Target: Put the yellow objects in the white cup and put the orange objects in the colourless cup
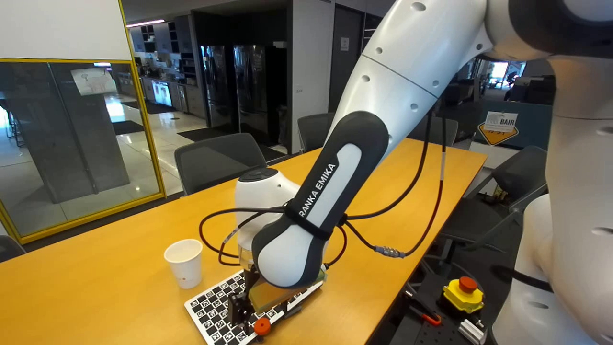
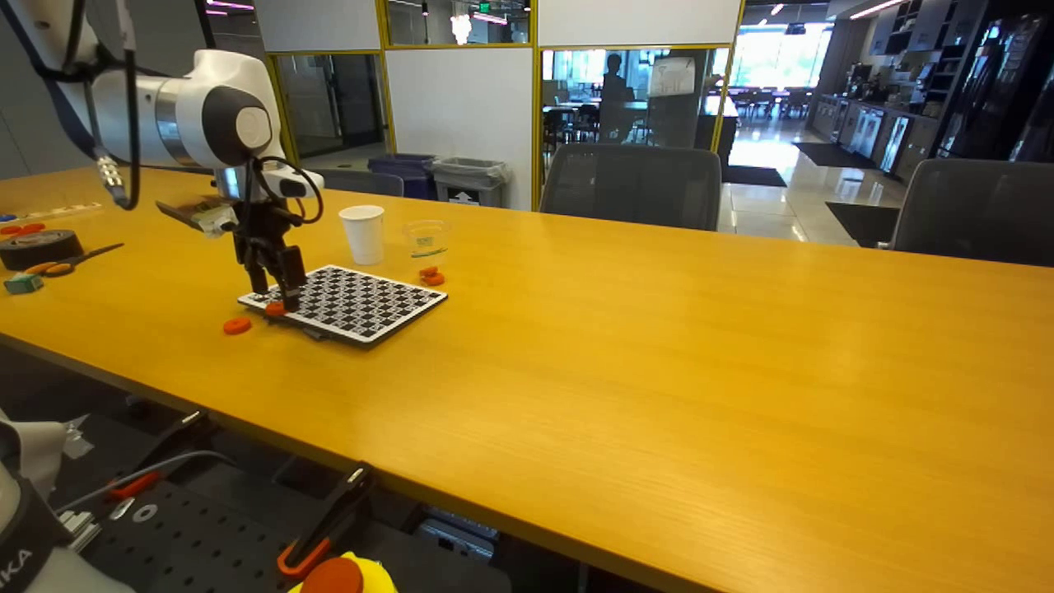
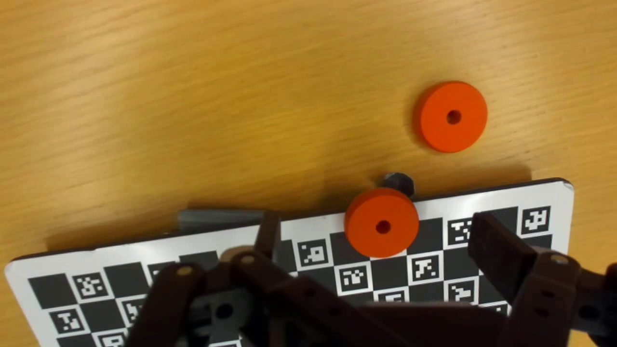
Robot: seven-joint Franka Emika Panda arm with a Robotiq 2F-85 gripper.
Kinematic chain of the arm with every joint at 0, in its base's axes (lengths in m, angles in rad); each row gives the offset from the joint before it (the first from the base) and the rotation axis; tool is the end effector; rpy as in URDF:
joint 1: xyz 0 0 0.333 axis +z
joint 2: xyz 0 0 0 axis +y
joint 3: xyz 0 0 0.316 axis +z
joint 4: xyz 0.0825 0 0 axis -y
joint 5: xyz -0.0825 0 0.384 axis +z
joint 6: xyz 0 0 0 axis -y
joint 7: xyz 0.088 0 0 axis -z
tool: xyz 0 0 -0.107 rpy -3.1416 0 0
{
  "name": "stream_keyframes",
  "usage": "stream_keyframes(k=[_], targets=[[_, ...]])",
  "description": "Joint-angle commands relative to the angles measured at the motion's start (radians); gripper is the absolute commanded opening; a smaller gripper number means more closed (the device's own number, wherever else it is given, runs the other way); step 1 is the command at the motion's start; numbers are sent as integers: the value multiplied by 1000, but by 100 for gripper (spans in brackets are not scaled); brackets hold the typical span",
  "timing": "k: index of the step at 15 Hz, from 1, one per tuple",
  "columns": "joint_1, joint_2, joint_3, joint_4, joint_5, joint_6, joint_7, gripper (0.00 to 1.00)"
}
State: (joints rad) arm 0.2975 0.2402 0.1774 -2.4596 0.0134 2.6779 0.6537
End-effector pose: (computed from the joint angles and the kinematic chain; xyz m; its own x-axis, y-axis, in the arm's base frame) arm 0.4258 0.2220 0.2014 0.9801 -0.1934 -0.0440 -0.1947 -0.9805 -0.0265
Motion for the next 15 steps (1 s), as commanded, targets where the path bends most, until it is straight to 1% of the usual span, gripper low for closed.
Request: stream_keyframes(k=[1,7,15], targets=[[11,58,-24,56,-4,13,-6,100],[20,102,-33,92,11,7,-14,100],[36,78,-35,74,7,6,0,100]])
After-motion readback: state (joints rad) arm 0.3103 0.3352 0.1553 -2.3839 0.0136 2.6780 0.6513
